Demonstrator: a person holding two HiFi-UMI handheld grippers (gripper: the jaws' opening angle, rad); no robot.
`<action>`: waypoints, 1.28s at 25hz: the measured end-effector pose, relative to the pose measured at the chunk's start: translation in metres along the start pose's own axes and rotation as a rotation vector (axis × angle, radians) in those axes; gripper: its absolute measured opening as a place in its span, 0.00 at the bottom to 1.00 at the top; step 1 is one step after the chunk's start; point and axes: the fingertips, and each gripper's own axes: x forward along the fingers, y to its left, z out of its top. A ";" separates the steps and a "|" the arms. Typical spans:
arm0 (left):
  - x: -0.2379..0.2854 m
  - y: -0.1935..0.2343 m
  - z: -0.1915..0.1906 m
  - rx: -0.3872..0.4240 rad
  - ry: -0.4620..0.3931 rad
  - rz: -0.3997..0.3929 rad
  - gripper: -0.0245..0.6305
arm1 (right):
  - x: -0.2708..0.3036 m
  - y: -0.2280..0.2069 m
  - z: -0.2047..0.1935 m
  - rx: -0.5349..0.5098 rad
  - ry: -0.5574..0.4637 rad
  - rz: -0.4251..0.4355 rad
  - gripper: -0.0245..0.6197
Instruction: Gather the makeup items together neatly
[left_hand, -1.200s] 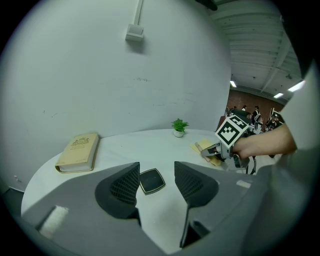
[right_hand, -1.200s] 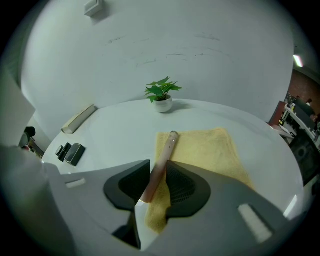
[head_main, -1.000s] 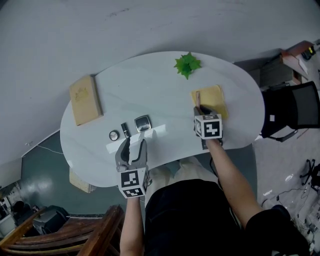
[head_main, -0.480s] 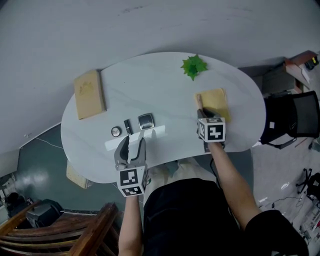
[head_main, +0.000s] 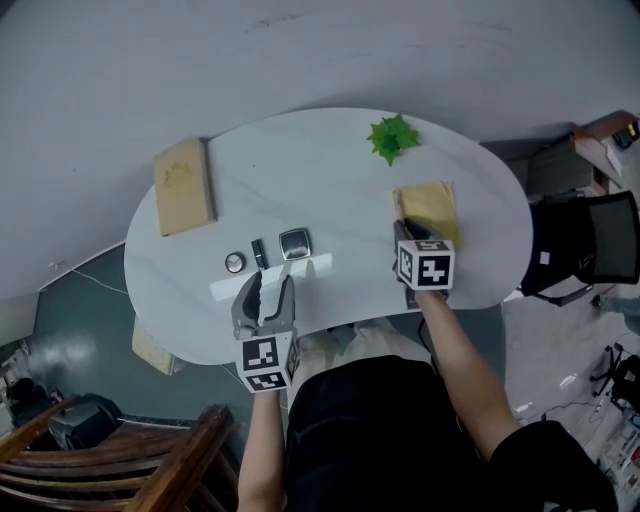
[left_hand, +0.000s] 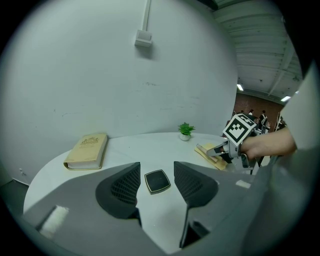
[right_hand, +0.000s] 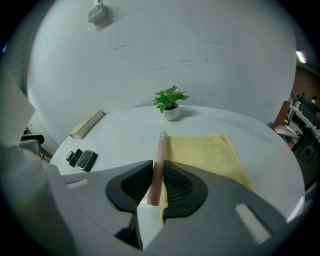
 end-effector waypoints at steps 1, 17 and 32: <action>0.000 0.001 0.000 0.000 0.001 0.000 0.36 | 0.000 0.001 0.001 -0.001 -0.006 0.002 0.16; 0.006 0.003 0.007 0.021 0.001 -0.015 0.36 | -0.001 -0.006 0.016 0.048 -0.051 0.007 0.15; 0.000 0.001 0.006 0.019 -0.015 -0.019 0.36 | -0.014 0.000 -0.001 0.042 -0.031 0.015 0.15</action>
